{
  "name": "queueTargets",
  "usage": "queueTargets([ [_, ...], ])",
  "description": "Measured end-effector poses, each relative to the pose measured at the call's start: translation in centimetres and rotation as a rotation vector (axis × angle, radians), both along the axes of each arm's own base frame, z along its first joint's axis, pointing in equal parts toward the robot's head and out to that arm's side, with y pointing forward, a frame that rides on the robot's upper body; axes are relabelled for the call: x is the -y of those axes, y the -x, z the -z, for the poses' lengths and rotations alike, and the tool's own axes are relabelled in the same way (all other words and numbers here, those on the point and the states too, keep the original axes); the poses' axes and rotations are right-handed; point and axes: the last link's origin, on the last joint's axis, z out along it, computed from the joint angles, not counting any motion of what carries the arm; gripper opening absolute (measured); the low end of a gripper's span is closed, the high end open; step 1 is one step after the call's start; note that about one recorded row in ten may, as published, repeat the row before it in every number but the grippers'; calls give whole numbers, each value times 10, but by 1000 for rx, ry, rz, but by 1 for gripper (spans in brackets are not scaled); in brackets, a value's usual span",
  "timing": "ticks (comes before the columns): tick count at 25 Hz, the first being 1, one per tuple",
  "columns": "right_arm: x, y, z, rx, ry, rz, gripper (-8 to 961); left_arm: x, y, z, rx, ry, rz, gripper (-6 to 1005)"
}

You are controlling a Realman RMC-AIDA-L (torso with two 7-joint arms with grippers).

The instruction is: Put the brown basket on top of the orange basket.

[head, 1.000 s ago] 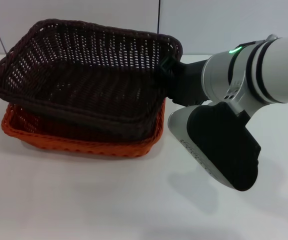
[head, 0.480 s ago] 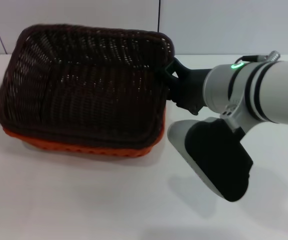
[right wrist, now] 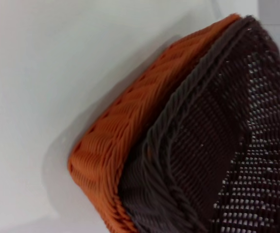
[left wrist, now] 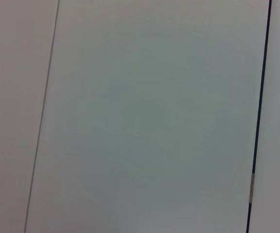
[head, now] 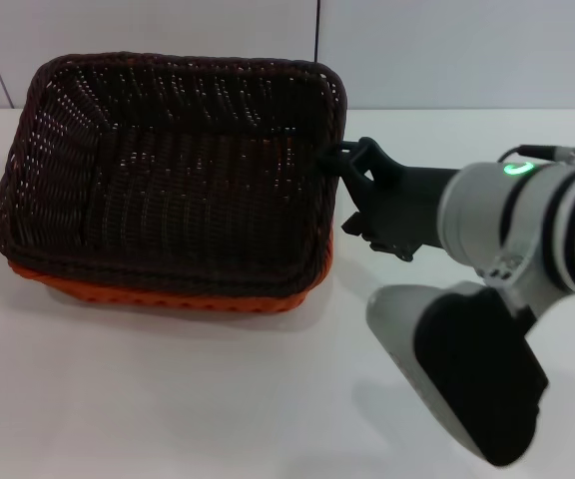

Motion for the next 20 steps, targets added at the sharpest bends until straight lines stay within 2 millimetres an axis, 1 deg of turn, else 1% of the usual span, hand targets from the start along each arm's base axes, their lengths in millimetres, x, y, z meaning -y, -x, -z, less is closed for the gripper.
queueTargets([
  [3,6,1,-6,-75,-36,-13,702,1,1,-1,-3,1,-4,810],
  [5,3,8,-11,-184,-87,-26,702,1,1,-1,-5,-1,-3,810],
  [9,-13,19,-29,-508,-210,13,702,2,1,-1,-6,-4,-2,810],
  [11,-26,10,-39,-637,-269,55,701,2,1,-2,-6,-6,-1,810],
  [15,-51,-31,-68,-909,-415,192,701,4,1,-3,-10,-16,4,810],
  [17,-60,-64,-86,-1097,-495,282,701,7,2,-4,-8,-25,6,810],
  [19,-61,-95,-102,-1293,-572,327,701,8,2,-5,-11,-28,9,810],
  [20,-60,-112,-107,-1375,-612,344,701,8,1,-5,-13,-29,10,810],
])
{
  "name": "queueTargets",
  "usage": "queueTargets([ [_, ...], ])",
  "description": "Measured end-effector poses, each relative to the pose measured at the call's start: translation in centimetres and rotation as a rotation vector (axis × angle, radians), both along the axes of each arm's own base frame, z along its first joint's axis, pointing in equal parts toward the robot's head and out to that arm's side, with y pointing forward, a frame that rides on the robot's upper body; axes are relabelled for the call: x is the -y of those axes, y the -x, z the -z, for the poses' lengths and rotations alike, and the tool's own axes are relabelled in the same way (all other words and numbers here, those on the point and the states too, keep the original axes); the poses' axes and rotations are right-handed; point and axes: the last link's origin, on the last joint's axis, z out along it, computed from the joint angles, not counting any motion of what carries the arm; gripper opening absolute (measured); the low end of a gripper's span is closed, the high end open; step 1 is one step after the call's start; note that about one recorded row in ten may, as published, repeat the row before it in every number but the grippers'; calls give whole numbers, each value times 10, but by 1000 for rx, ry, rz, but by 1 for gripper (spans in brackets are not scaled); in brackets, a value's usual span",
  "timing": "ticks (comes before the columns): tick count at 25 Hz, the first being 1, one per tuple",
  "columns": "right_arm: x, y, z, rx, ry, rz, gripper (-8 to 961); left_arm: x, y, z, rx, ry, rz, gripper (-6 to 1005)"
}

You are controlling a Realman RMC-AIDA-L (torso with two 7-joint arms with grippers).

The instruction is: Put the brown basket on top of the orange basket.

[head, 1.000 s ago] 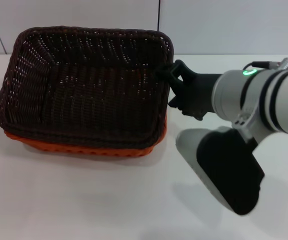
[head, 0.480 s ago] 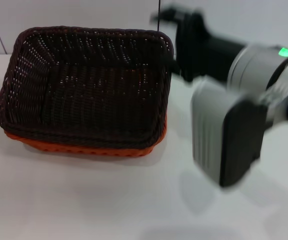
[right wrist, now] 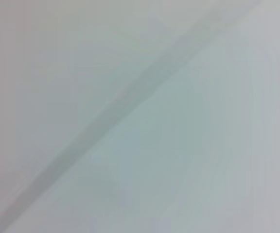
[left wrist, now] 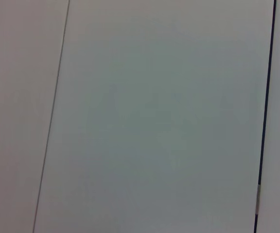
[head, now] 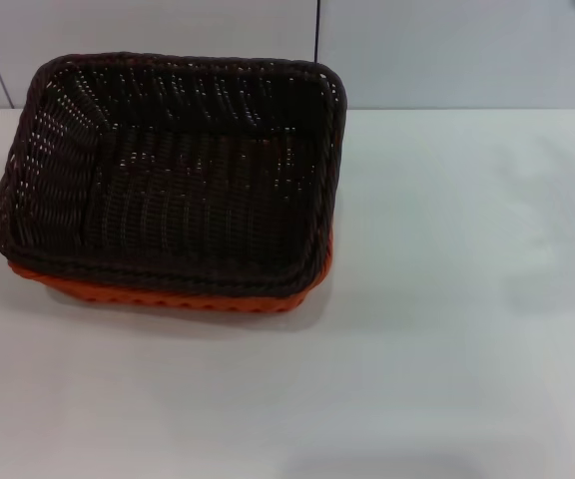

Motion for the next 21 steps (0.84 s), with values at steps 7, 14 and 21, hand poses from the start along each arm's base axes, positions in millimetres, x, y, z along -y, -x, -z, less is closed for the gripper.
queueTargets([
  [7,38,-107,-3,-426,-308,65,702,-1,-1,-1,-11,-1,3,810],
  [14,76,-174,3,-681,-457,79,701,0,0,-3,-20,-6,1,810],
  [21,88,-188,10,-637,-462,134,701,4,3,-5,-36,-21,-2,810],
])
